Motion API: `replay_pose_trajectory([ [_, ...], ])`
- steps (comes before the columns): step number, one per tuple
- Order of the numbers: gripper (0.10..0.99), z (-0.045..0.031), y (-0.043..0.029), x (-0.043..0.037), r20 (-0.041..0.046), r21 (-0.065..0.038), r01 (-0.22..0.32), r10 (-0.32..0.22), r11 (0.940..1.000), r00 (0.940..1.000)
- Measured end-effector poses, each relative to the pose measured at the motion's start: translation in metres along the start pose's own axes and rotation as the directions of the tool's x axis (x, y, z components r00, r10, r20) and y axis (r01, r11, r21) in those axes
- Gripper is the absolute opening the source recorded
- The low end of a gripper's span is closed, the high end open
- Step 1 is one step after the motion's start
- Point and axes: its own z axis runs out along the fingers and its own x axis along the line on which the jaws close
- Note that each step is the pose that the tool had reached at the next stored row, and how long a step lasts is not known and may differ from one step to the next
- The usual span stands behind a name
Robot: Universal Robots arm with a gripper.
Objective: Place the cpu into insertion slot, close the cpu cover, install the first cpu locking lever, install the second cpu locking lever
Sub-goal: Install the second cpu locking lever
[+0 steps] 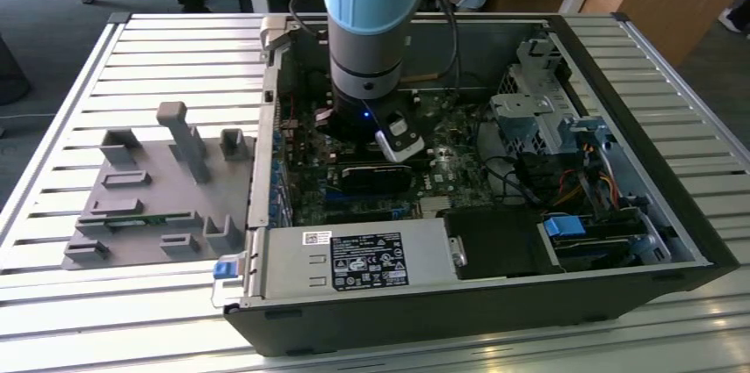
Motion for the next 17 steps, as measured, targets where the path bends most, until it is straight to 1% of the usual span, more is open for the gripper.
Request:
replay_pose_trajectory([
  [5, 0.106, 0.0023, 0.0001, 0.0024, -0.0002, -0.006, 0.000, 0.000, 1.0000, 1.0000],
  [9, 0.106, 0.0024, 0.0002, 0.0028, -0.0002, -0.006, 0.000, 0.000, 1.0000, 1.0000],
  [13, 0.106, -0.0029, 0.0015, 0.0028, -0.0001, -0.006, 0.000, 0.000, 1.0000, 1.0000],
  [17, 0.106, -0.0065, 0.0023, 0.0028, -0.0001, -0.006, 0.000, 0.000, 1.0000, 1.0000],
])
